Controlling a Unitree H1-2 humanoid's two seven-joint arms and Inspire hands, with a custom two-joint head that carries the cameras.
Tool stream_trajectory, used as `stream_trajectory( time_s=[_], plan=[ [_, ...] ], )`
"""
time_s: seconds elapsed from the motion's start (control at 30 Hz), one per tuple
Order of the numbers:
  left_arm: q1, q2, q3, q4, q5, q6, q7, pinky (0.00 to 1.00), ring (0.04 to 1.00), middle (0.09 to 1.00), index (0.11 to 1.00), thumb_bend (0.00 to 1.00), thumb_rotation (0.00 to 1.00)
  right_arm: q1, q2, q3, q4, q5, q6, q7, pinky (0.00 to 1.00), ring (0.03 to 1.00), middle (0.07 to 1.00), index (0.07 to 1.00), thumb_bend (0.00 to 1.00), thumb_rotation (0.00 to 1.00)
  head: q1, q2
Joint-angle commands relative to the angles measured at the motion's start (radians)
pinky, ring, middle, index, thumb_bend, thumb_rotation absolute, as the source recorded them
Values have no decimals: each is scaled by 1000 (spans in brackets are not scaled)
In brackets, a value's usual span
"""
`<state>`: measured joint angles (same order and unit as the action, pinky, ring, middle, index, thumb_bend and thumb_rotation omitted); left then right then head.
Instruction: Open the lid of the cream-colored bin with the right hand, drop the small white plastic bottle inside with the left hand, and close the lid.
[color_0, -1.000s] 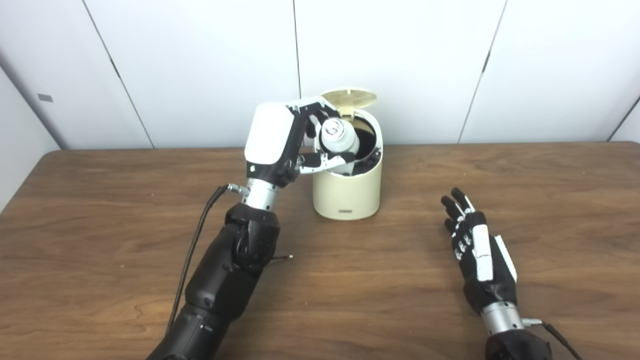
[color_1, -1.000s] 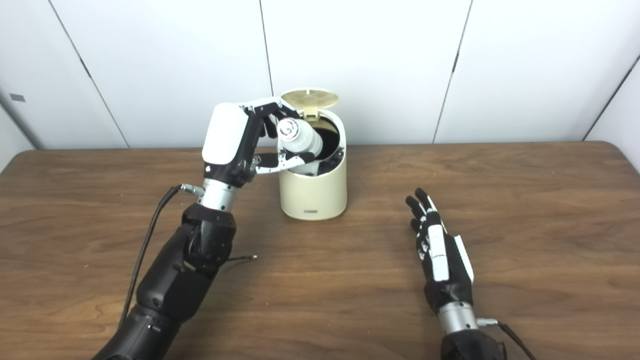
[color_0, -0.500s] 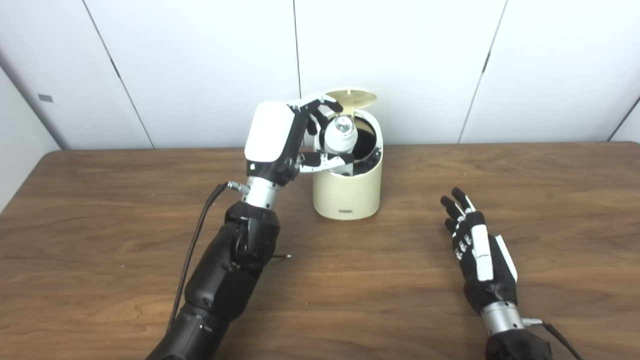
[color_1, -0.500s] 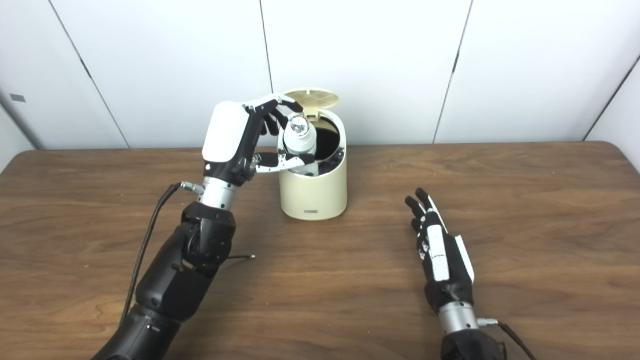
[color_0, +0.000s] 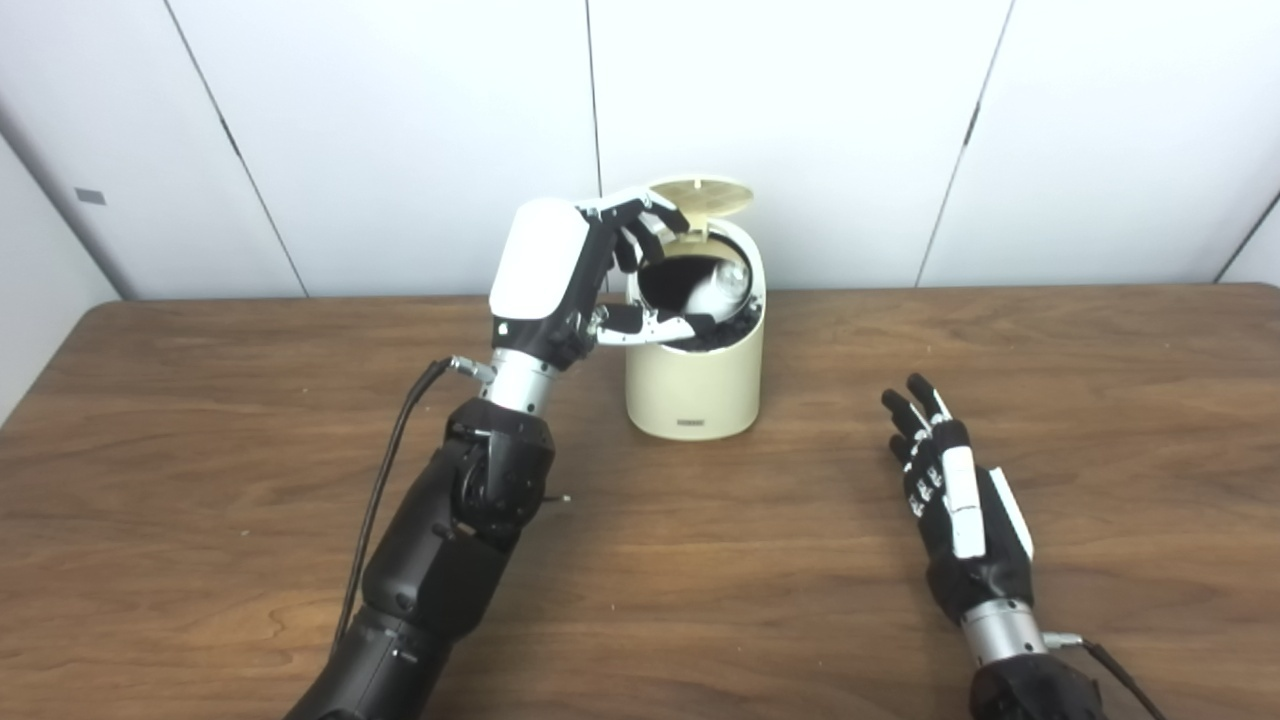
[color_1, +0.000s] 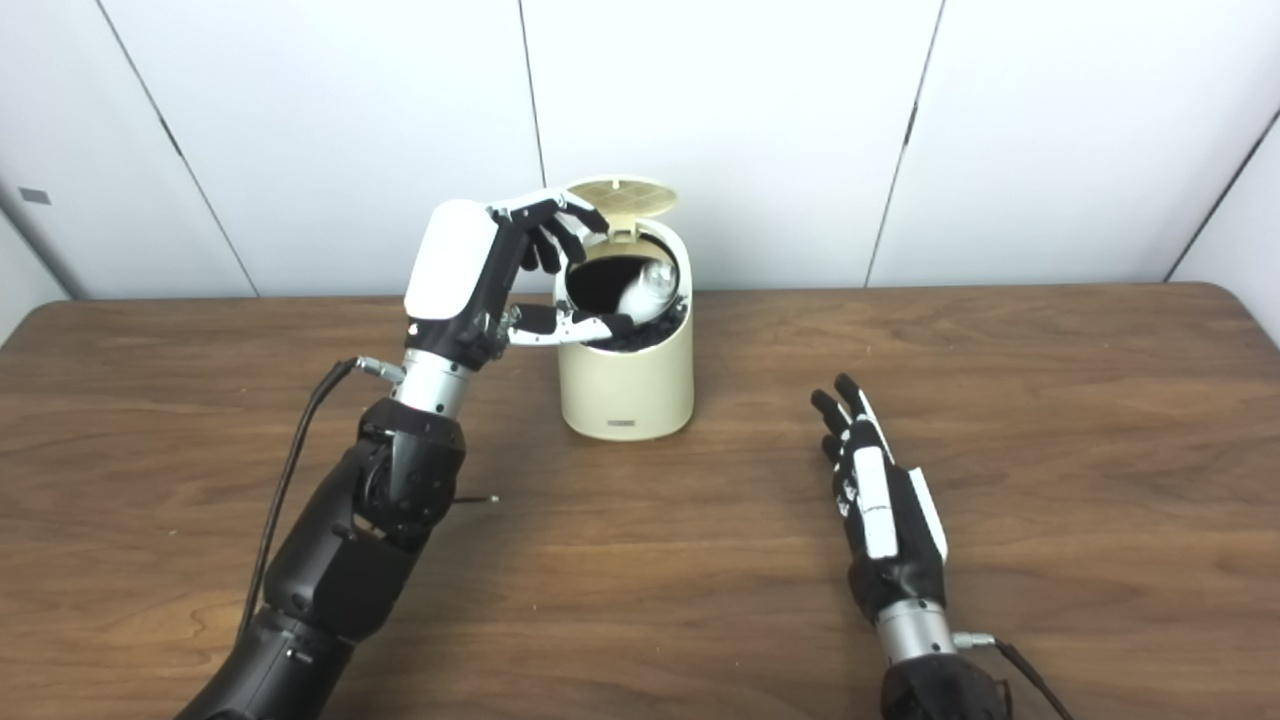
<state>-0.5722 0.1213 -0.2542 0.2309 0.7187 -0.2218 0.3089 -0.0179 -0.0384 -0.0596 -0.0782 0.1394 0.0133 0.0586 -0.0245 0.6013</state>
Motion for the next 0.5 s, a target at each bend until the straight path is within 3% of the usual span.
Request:
stream_trajectory(
  time_s=[0.0, 0.17, 0.33, 0.43, 0.47],
  plan=[
    [-33, 4, 12, -40, -20, -33, 9, 335, 378, 469, 590, 1000, 239, -7, -1, -5, 17, 9, -35, 6, 1000, 986, 924, 970, 628, 954, 0, 1],
    [-26, 8, 14, -58, -20, -18, -2, 356, 398, 485, 600, 1000, 271, -6, -2, -7, 19, 15, -33, 7, 1000, 989, 927, 970, 620, 960, 2, 0],
    [-19, 13, 26, -70, -46, -46, 6, 373, 407, 483, 594, 1000, 263, -3, 0, -7, 15, 6, -27, -1, 1000, 978, 922, 962, 617, 967, 3, 0],
    [0, 13, 52, -101, -93, -72, 4, 353, 392, 465, 577, 992, 178, -2, 0, -9, 14, 10, -20, -2, 1000, 976, 920, 958, 624, 959, 3, 0],
    [10, 14, 63, -122, -111, -81, 3, 351, 392, 472, 570, 779, 91, -3, -1, -9, 16, 13, -20, 0, 1000, 979, 920, 960, 624, 957, 3, 0]
  ],
)
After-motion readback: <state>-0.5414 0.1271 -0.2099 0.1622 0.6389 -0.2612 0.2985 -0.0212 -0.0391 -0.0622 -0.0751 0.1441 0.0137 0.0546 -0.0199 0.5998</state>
